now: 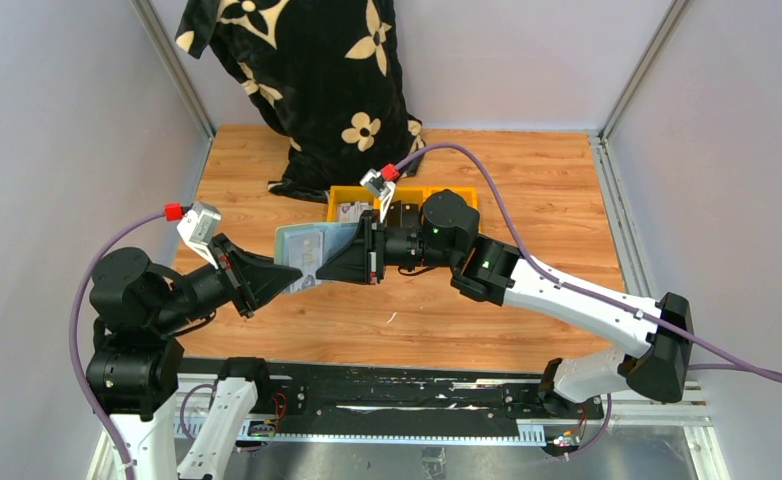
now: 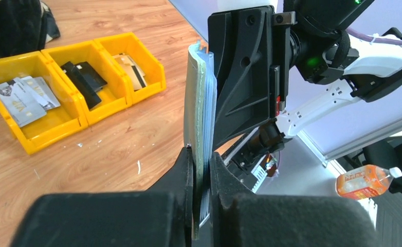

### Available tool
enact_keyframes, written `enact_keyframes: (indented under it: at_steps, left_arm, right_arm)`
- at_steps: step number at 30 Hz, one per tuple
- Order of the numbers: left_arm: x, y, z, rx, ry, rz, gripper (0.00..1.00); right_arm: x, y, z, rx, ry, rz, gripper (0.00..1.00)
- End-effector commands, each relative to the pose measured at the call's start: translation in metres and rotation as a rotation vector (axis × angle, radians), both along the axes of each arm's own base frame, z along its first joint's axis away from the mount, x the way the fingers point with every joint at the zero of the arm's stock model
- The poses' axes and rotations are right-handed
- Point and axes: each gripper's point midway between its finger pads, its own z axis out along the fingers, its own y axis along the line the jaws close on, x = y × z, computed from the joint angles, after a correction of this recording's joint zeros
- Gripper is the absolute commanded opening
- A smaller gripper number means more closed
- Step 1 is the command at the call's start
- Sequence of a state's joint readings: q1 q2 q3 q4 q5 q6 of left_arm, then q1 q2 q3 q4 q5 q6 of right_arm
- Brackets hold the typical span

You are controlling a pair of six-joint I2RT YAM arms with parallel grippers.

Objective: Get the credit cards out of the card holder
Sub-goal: Remove the credit card from the card holder.

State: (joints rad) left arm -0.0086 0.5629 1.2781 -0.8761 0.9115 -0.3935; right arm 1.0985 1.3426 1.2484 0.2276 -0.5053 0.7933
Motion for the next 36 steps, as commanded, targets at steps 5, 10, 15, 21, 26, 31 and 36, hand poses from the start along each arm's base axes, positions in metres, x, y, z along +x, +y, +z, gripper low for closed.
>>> enact_keyframes:
  at_steps: [5,10,15,21,26,31,36]
  left_arm:
    - [-0.002,-0.018,-0.014,-0.078,0.172,-0.189,0.22]
    - [-0.002,-0.024,0.007,-0.175,0.126,-0.235,0.14]
    - [-0.004,-0.026,0.015,-0.213,0.107,-0.248,0.12]
    - [-0.003,-0.026,0.016,-0.218,0.115,-0.25,0.11]
    - [-0.001,-0.025,0.015,-0.22,0.113,-0.238,0.11]
    - [0.01,-0.019,0.002,-0.161,0.103,-0.153,0.1]
    - [0.018,-0.015,-0.008,-0.124,0.107,-0.105,0.08]
  right_arm:
    - [0.001,-0.018,0.048,0.203,-0.033,-0.031,0.0]
    - [0.005,-0.026,0.042,0.205,-0.023,-0.048,0.0]
    - [0.008,-0.034,0.036,0.2,-0.019,-0.067,0.0]
    - [0.01,-0.04,0.024,0.181,-0.009,-0.086,0.0]
    - [0.018,-0.043,0.011,0.109,-0.01,-0.142,0.02]
    - [0.046,-0.067,0.003,-0.028,-0.003,-0.363,0.24]
    - [0.061,-0.103,0.012,-0.056,-0.004,-0.562,0.38]
